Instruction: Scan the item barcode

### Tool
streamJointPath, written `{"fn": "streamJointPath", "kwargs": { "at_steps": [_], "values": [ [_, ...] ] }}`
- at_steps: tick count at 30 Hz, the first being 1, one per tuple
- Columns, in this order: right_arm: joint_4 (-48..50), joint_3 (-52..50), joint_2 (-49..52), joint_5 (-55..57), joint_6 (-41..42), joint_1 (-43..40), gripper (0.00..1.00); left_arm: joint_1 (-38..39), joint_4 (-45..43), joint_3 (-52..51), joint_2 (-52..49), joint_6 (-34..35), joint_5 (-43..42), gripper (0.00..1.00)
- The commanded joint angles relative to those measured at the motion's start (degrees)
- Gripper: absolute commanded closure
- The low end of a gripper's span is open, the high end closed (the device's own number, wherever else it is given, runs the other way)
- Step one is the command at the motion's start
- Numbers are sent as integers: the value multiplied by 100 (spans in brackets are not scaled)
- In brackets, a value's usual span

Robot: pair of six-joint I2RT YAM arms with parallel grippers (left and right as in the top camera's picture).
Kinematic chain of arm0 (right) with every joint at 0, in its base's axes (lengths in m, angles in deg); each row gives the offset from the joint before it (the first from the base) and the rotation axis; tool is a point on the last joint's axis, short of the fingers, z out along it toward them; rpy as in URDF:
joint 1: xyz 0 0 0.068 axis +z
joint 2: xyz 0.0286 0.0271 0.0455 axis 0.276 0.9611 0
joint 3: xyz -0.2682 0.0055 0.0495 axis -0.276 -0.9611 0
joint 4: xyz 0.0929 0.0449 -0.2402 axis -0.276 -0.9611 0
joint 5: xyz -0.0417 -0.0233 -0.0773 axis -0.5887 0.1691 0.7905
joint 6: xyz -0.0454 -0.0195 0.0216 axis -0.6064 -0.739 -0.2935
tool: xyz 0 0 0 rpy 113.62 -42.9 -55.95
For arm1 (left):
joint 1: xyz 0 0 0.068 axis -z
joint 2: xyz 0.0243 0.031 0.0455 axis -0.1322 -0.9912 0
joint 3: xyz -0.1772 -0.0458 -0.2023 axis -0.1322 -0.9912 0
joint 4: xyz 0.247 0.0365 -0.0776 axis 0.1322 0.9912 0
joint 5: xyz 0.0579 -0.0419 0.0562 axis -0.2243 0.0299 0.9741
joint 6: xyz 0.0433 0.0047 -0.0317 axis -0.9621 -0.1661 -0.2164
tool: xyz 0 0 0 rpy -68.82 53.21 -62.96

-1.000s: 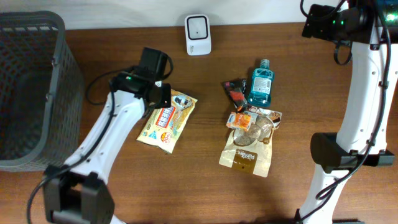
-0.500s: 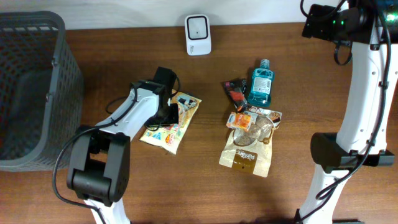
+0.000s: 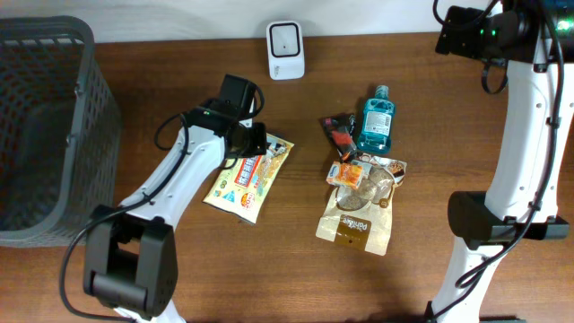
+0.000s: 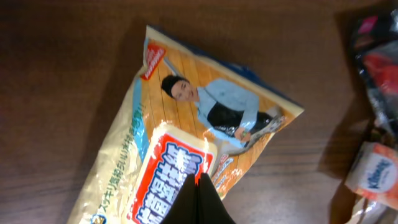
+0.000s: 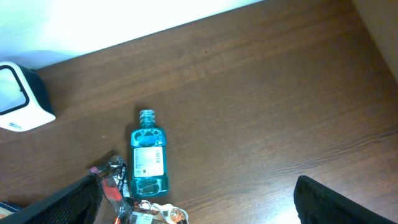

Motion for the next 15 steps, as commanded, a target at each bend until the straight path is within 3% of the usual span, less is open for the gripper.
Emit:
{"fn": "streamJointPath", "kwargs": {
  "at_steps": [1, 8, 15],
  "values": [
    [-35, 2, 20, 114, 24, -11, 2, 15, -249, -293, -481, 61, 120, 100],
    [-35, 2, 20, 114, 24, -11, 2, 37, -267, -299, -1003, 57, -37, 100],
    [-35, 2, 20, 114, 24, -11, 2, 31, -35, -85, -468, 55, -98, 100]
  ]
}}
